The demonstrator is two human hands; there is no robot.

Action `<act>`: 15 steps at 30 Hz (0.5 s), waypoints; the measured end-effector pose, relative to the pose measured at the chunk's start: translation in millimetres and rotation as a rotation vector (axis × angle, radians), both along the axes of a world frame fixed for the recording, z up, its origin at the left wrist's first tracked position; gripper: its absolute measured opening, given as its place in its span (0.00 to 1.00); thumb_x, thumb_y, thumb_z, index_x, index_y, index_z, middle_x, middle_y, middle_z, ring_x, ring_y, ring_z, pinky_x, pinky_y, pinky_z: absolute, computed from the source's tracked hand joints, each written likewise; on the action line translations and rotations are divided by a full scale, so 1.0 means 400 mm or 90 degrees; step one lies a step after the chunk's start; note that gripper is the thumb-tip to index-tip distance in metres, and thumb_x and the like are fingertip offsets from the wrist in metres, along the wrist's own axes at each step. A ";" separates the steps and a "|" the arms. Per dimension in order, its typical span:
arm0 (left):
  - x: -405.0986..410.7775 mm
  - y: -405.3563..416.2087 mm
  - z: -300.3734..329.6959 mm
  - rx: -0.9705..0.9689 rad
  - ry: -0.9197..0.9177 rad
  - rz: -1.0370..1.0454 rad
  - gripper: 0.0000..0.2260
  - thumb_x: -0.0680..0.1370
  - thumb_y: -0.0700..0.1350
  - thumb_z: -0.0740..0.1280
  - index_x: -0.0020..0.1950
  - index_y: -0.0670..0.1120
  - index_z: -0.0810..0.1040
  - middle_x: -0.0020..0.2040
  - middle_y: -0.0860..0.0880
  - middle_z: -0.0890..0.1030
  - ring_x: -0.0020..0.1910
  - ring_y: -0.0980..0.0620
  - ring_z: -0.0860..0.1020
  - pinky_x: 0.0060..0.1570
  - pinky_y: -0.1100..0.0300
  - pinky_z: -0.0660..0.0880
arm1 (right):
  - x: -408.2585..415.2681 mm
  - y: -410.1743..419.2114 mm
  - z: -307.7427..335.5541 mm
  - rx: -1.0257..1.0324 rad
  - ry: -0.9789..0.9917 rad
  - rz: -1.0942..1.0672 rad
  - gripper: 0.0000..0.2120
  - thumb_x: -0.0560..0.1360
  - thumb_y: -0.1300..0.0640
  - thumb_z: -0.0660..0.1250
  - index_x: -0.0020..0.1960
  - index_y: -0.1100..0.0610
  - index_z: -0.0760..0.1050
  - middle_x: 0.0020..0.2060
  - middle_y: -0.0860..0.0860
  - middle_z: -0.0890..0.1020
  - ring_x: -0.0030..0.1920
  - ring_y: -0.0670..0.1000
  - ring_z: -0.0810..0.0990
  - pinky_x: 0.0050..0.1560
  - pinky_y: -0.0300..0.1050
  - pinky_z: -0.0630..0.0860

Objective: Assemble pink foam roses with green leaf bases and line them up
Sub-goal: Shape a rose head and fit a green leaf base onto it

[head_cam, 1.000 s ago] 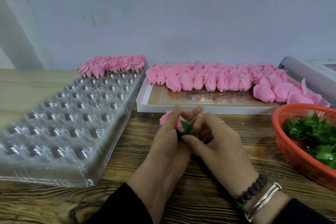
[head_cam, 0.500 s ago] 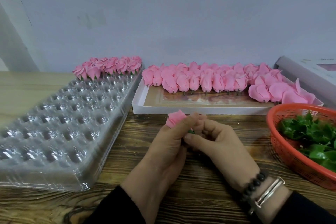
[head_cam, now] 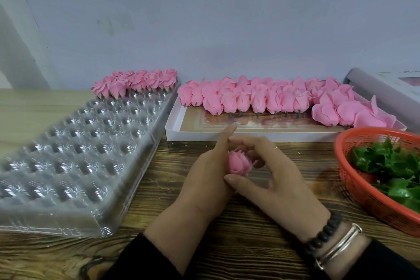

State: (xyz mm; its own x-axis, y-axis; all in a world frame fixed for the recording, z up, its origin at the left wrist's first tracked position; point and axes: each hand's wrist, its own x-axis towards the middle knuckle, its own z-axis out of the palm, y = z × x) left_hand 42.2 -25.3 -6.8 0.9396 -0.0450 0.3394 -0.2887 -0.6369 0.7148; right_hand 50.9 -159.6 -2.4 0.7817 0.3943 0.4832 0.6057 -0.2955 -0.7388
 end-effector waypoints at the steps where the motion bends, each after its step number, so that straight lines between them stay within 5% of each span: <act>1: 0.000 0.000 -0.001 0.017 -0.008 0.006 0.36 0.73 0.41 0.68 0.74 0.56 0.53 0.54 0.55 0.79 0.53 0.54 0.78 0.53 0.60 0.71 | 0.000 0.000 0.000 0.005 0.010 -0.003 0.18 0.68 0.51 0.73 0.56 0.43 0.73 0.48 0.41 0.77 0.50 0.36 0.74 0.49 0.25 0.67; 5: -0.005 -0.011 -0.003 0.053 -0.014 0.018 0.37 0.73 0.44 0.66 0.74 0.61 0.48 0.49 0.55 0.79 0.51 0.52 0.78 0.45 0.64 0.68 | 0.005 0.002 -0.004 0.012 0.037 -0.007 0.10 0.69 0.58 0.70 0.50 0.50 0.77 0.43 0.42 0.78 0.46 0.41 0.76 0.47 0.30 0.71; 9: -0.006 -0.014 0.003 -0.044 0.045 -0.048 0.42 0.70 0.41 0.71 0.64 0.74 0.48 0.46 0.59 0.76 0.49 0.56 0.78 0.44 0.73 0.70 | 0.013 -0.002 -0.008 0.061 0.086 -0.010 0.08 0.68 0.59 0.67 0.44 0.48 0.77 0.39 0.44 0.79 0.43 0.44 0.77 0.46 0.44 0.76; 12: -0.006 -0.005 0.006 -0.112 0.078 -0.080 0.46 0.65 0.44 0.76 0.69 0.70 0.50 0.51 0.53 0.74 0.51 0.56 0.75 0.51 0.70 0.72 | 0.026 -0.013 -0.009 0.091 0.107 -0.025 0.09 0.67 0.62 0.68 0.43 0.50 0.77 0.40 0.48 0.81 0.43 0.50 0.79 0.47 0.49 0.76; 15: -0.003 0.005 0.008 -0.116 0.098 -0.042 0.42 0.64 0.43 0.78 0.70 0.61 0.57 0.49 0.52 0.73 0.47 0.56 0.74 0.47 0.64 0.74 | 0.037 -0.028 -0.007 0.128 0.127 -0.039 0.08 0.68 0.63 0.69 0.43 0.51 0.77 0.40 0.54 0.81 0.41 0.53 0.79 0.42 0.42 0.74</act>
State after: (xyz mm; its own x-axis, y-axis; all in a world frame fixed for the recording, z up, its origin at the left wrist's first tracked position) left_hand 41.0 -23.1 -3.5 0.9779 -0.0589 0.2008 -0.2043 -0.4767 0.8550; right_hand 65.6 -170.6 -5.4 0.8883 0.2561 0.3812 0.4283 -0.1629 -0.8888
